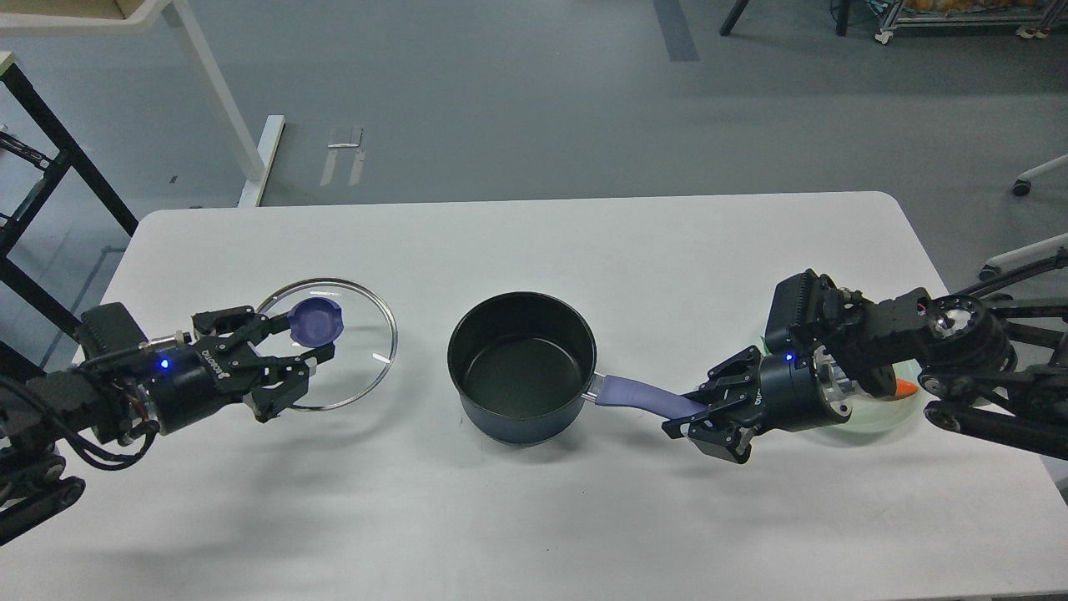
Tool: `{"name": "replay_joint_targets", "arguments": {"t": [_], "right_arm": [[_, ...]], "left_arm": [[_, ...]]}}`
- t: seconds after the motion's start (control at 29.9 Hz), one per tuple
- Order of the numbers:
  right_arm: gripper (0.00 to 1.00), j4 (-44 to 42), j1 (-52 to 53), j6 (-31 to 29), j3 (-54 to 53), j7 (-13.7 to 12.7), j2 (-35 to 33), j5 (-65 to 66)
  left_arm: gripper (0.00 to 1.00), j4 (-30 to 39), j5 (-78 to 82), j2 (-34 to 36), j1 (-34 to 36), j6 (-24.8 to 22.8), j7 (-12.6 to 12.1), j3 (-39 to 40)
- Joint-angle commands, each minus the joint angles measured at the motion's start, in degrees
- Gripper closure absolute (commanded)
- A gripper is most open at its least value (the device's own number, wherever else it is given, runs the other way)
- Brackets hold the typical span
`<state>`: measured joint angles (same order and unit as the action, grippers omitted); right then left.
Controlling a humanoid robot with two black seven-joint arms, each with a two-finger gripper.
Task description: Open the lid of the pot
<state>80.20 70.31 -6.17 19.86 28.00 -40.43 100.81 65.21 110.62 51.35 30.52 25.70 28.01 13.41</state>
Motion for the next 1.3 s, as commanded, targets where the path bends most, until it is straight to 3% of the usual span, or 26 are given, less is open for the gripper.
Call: {"name": "replay_joint_targets", "arguments": {"t": [0.0,0.27,0.5,0.6,0.77,0.9,1.04,1.17,1.2,1.27], "right_arm": [[0.63,-0.05,0.0,0.02,0.01,0.0,0.0,0.0],[0.63,-0.05,0.0,0.02,0.01,0.0,0.08,0.0],[0.63,-0.05,0.0,0.02,0.01,0.0,-0.09,0.0],[0.63,-0.05,0.0,0.02,0.01,0.0,-0.09,0.0],[0.63,-0.05,0.0,0.02,0.01,0.0,0.09,0.0],[0.62,-0.05,0.0,0.02,0.01,0.0,0.0,0.0],[0.61,-0.05,0.0,0.02,0.01,0.0,-0.09,0.0],[0.58,0.04,0.0,0.02,0.01,0.0,-0.09,0.0],[0.56,0.04,0.09,0.02,0.01,0.0,-0.09,0.0],[0.42,0.04,0.09,0.02,0.01,0.0,-0.09,0.0]], "left_arm": [[0.55,-2.53,0.03,-0.46,-1.78,1.63,-0.01,0.03],[0.51,-7.63,-0.05,-2.74,-3.89,2.3,-0.01,0.12],[0.44,-8.08,-0.14,-3.45,-5.56,2.3,-0.01,0.12],[0.37,-8.08,-0.23,-3.89,-5.56,2.3,-0.01,0.21],[0.12,-8.08,-0.32,-3.89,-5.48,2.3,-0.01,0.21],[0.02,-7.73,-0.67,-3.63,-5.39,2.3,-0.01,0.21],[0.02,-5.63,-1.72,-2.75,-5.3,2.3,-0.01,0.91],[0.01,2.71,-12.32,1.02,-4.25,0.68,-0.01,1.26],[0.01,4.73,-16.88,1.81,-3.38,-1.25,-0.01,1.27],[0.01,7.29,-25.77,2.7,-0.04,-5.46,-0.01,1.18]]}}
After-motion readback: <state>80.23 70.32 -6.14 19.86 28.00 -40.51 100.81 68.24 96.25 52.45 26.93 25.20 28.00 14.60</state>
